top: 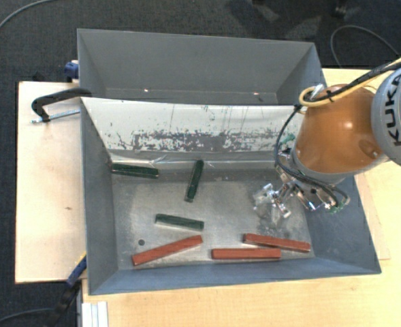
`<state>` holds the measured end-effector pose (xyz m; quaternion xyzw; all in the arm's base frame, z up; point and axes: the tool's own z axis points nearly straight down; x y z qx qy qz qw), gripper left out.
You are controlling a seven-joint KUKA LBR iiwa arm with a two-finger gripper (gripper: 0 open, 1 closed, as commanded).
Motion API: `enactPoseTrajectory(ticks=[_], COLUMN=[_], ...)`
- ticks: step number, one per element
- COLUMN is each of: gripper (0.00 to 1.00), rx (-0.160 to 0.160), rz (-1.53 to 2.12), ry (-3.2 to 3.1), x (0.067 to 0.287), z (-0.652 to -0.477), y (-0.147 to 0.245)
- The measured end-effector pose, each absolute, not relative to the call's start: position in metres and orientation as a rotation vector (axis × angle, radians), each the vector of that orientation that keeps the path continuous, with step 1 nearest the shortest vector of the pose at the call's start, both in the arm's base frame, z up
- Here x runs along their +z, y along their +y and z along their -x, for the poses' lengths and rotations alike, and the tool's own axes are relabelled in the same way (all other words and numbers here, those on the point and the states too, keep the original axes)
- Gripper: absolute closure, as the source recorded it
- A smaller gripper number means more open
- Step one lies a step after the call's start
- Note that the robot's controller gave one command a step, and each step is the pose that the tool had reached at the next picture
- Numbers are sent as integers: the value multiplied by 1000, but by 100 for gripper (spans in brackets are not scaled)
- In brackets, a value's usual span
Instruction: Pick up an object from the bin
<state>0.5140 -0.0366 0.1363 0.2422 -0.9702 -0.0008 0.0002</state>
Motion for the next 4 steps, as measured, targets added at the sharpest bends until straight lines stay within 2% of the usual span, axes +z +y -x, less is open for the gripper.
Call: enactPoseTrajectory(ticks=[1, 2, 3, 4], gripper=[0, 0, 0, 100], rx=[-1, -3, -6, -2], rz=[-761, -1183, -1398, -1391], ry=[-3051, -2912, -2818, -2821], x=[137, 139, 108, 109], z=[-515, -502, -508, -509], y=[-37, 13, 100, 97])
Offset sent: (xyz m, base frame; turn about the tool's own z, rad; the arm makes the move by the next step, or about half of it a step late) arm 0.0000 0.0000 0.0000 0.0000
